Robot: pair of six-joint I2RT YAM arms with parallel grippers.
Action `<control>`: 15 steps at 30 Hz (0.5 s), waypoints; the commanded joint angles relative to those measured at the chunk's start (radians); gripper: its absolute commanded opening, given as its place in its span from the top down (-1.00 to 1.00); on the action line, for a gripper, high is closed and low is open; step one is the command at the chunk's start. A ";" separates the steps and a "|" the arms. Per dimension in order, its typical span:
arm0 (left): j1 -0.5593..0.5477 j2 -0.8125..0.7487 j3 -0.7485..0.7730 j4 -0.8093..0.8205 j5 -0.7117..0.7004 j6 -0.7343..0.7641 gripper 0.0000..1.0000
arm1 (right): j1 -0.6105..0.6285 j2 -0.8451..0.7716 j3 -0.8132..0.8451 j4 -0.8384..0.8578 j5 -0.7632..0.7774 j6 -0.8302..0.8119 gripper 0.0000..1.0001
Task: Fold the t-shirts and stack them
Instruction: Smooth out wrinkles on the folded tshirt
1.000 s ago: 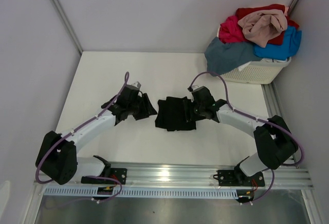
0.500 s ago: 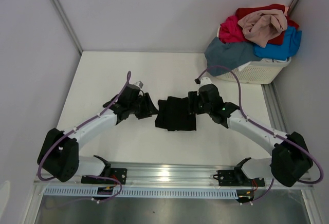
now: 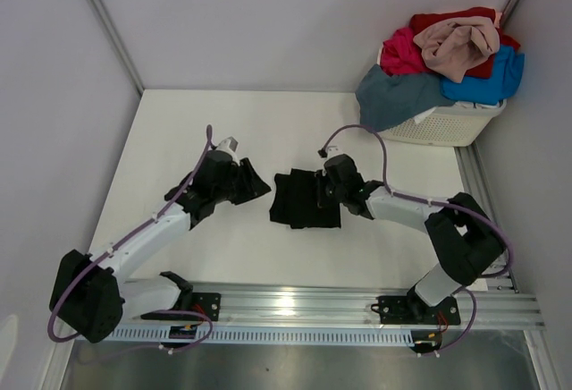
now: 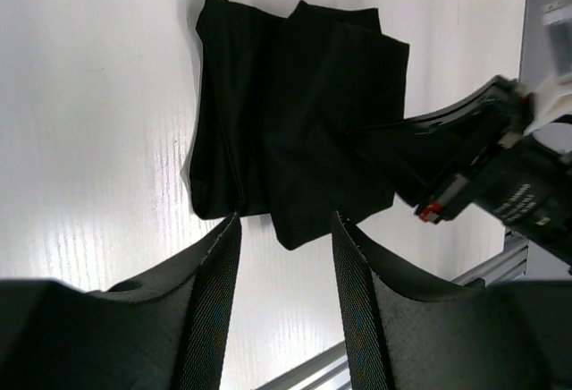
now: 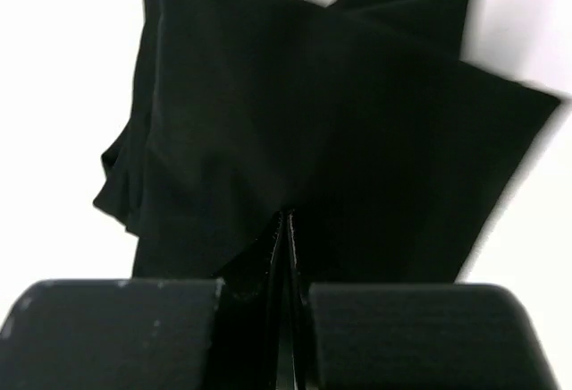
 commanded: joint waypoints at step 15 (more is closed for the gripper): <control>0.006 -0.139 -0.088 0.017 -0.088 0.004 0.00 | 0.188 0.313 0.190 -0.002 0.073 -0.016 0.48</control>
